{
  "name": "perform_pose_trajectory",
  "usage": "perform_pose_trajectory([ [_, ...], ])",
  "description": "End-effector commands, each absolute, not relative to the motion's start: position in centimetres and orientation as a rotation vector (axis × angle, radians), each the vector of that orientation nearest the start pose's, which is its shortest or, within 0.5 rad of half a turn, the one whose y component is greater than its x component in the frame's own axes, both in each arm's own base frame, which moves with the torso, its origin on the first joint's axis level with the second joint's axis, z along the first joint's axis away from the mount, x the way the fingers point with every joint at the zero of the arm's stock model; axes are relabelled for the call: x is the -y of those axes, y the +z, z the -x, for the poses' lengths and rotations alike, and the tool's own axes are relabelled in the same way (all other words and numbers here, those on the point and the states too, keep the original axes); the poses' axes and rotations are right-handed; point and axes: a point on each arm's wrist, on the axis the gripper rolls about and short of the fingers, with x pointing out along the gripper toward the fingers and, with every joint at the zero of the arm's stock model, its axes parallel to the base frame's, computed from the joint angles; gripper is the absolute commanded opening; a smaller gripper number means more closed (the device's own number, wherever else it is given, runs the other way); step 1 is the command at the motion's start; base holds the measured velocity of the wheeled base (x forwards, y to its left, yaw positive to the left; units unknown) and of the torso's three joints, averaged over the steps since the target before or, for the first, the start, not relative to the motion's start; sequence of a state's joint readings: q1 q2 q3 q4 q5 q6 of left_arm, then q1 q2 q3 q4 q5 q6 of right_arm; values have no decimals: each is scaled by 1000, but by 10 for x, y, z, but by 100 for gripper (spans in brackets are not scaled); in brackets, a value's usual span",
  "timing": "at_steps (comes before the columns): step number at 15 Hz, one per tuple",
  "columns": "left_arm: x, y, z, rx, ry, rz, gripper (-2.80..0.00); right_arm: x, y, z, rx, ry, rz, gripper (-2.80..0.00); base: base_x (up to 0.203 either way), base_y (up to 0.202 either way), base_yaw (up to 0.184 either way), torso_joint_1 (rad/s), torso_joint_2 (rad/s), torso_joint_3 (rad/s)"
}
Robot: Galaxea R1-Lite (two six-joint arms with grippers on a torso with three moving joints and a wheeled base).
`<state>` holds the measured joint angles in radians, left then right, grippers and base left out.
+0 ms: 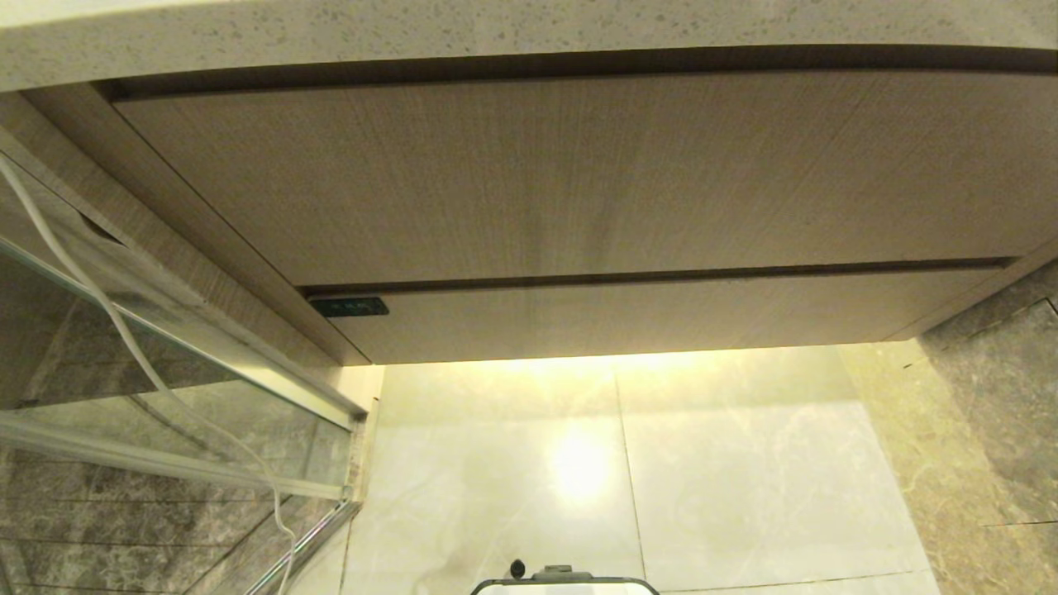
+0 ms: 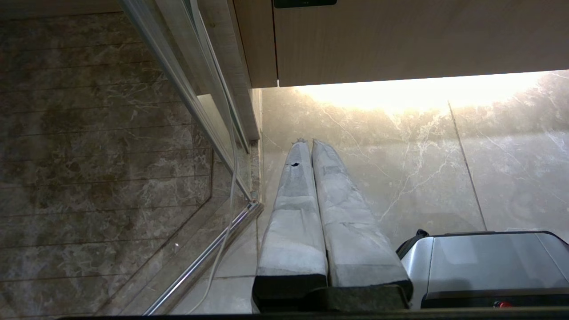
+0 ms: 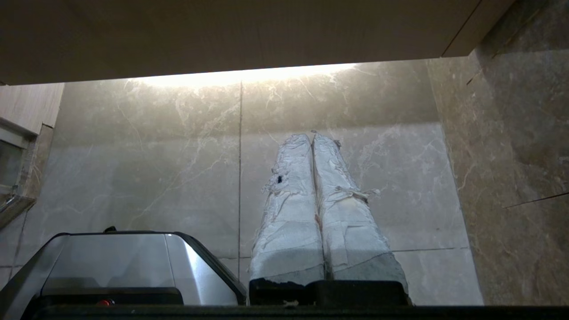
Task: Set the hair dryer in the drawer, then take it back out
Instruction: Pull open the drawer
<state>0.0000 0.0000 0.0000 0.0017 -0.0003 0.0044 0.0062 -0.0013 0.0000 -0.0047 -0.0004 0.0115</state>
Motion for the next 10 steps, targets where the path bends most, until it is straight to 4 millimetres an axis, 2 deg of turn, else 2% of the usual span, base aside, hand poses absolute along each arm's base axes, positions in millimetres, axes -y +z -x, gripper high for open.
perform_pose_trajectory([
  [1, 0, 75, 23, -2, 0, -5, -280, 0, 75, 23, 4, 6, -12, -280, 0, 0, 0, 0, 0, 0],
  [10, 0, 75, 23, -2, 0, -5, -280, 0, 78, 23, 14, 13, 2, -280, 0, 0, 0, 0, 0, 0],
])
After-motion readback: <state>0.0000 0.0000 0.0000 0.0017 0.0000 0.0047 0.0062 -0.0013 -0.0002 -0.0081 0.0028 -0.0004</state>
